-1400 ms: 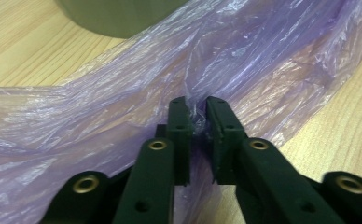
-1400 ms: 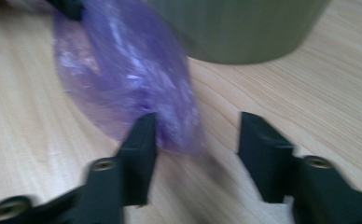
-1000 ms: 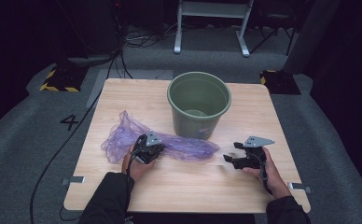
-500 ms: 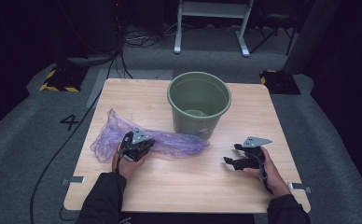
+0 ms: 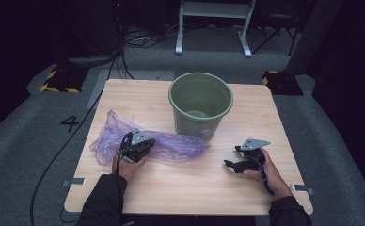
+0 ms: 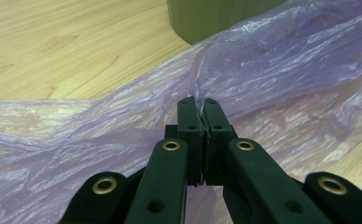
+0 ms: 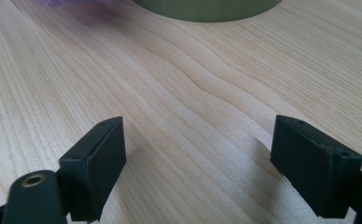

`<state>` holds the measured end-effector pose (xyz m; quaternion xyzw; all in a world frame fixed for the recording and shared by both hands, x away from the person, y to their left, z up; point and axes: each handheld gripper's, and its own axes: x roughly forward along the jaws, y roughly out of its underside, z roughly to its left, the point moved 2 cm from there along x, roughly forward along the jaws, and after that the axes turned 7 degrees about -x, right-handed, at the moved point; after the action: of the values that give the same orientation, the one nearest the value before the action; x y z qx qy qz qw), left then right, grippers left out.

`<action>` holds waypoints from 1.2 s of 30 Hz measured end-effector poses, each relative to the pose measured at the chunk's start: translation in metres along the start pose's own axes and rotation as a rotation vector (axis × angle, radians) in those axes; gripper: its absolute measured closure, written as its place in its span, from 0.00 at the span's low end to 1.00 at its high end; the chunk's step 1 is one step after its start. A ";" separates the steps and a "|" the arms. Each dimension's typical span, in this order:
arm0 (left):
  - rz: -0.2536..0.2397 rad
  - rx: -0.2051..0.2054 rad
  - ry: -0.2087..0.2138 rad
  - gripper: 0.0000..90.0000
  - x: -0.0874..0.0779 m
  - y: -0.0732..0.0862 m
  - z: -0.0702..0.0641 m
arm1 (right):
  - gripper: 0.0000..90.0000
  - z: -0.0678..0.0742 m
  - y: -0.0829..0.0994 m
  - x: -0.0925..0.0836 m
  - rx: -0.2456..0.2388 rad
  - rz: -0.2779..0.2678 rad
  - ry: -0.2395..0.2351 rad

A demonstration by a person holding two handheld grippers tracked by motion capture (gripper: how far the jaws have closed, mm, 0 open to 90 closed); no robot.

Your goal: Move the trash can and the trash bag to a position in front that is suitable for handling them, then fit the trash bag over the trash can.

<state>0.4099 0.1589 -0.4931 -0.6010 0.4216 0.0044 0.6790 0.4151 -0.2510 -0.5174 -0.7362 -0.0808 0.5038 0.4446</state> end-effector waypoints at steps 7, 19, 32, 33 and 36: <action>-0.014 -0.002 -0.001 0.98 -0.002 -0.001 -0.001 | 0.19 0.000 0.000 0.000 0.002 0.000 0.002; -0.073 -0.031 -0.023 0.98 -0.019 -0.004 0.010 | 0.18 -0.001 -0.002 0.003 0.007 0.003 0.004; -0.220 -0.078 -0.024 0.98 -0.060 -0.018 0.024 | 0.18 -0.001 -0.003 0.004 0.011 0.004 0.008; -0.227 -0.080 -0.021 0.98 -0.062 -0.019 0.024 | 0.18 -0.001 -0.003 0.003 0.011 0.004 0.010; -0.266 -0.089 -0.012 0.98 -0.070 -0.024 0.026 | 0.18 0.000 -0.003 0.003 0.014 0.005 0.013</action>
<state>0.3915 0.2085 -0.4355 -0.6811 0.3336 -0.0635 0.6487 0.4177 -0.2476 -0.5175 -0.7365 -0.0723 0.5006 0.4492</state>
